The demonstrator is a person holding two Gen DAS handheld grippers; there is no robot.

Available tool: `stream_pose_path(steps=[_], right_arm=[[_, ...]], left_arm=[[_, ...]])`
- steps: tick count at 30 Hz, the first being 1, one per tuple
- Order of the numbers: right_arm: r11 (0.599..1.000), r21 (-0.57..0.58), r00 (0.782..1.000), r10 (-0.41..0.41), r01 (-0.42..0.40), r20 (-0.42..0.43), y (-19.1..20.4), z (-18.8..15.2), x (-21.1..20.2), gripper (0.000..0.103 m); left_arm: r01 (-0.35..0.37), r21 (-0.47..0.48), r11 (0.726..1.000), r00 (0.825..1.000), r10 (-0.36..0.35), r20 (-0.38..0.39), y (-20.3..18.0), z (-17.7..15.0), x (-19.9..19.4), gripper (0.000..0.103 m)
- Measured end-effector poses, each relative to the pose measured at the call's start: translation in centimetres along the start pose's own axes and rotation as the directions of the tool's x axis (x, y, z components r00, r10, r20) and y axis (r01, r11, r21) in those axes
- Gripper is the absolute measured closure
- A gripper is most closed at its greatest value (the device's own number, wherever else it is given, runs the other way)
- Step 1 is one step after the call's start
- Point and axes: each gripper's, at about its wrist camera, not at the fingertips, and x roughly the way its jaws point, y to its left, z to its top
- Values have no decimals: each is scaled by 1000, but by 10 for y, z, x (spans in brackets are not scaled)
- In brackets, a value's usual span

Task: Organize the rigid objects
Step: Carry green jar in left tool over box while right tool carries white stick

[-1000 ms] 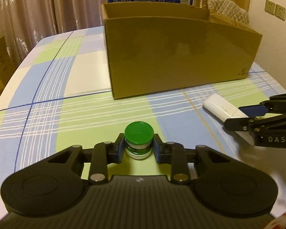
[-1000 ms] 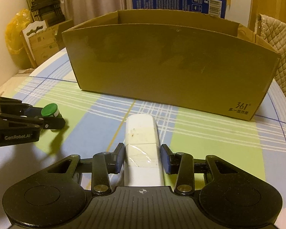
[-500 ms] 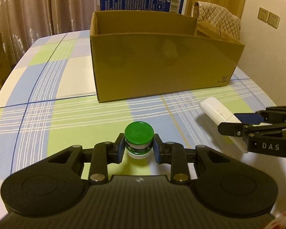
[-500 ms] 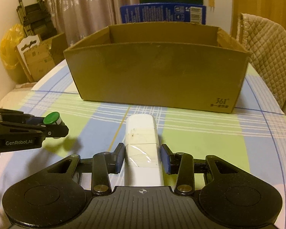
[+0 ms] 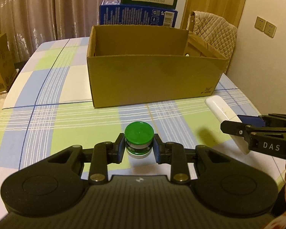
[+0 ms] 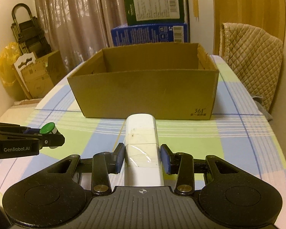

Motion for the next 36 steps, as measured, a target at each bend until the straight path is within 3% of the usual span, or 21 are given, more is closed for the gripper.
stream_pose_path(steps=[21,27,36], right_arm=[[999,3,998,-33,33,49,-23,29,-34,66],[1000,-10,997,-24,25,78,-33,60,-40,66],[999,-42,993,-24,29,118,-50,125,-27,66]], left_arm=[[39,36,999,999,-40,27,-21,28,-20,78],[54,55,997,997,-57,53,-21,57,-21,78],[75,77,994,992,-82,95,-12,126,-6,78]])
